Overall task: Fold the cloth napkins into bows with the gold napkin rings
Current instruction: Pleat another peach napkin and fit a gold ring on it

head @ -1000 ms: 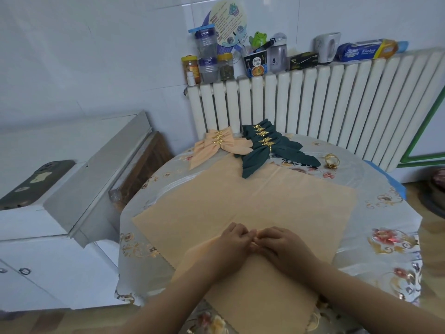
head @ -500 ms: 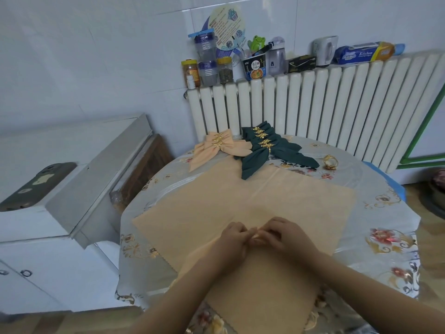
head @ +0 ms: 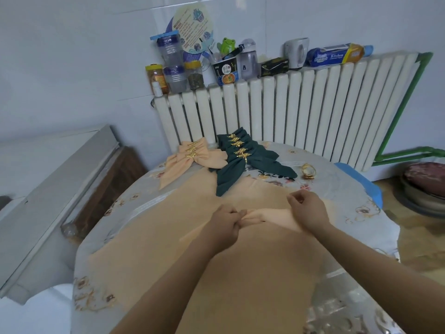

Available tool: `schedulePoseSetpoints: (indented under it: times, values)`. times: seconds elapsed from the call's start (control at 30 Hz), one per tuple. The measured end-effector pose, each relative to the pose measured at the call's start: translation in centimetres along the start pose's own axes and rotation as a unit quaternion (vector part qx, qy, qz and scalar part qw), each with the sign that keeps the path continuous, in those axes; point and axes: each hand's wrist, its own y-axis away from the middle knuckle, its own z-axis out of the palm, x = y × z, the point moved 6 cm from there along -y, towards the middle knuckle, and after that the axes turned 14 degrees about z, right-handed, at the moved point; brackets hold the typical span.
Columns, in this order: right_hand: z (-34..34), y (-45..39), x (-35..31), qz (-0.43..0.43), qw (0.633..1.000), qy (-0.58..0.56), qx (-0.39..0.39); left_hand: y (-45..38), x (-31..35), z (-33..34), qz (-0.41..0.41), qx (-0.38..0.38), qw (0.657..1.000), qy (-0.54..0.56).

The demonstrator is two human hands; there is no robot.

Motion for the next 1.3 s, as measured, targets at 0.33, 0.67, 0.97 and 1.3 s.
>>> schedulePoseSetpoints:
  times: [0.33, 0.67, 0.97, 1.3]
  values:
    - [-0.3, -9.1, 1.7, 0.053, 0.993, 0.004, 0.108, -5.3, -3.0, 1.1, 0.022, 0.096, 0.994, -0.054]
    - [0.1, -16.3, 2.1, 0.079, 0.984, 0.103, 0.123, -7.1, -5.8, 3.6, -0.007, 0.129, 0.991, -0.044]
    - [0.0, -17.1, 1.8, 0.049, 0.978, 0.176, 0.104, -7.8, -4.9, 4.1, 0.003, 0.112, 0.993, -0.028]
    - [-1.7, -12.3, 4.6, 0.062, 0.981, 0.172, 0.060, -5.4, -2.9, 3.1, 0.052, 0.105, 0.992, -0.043]
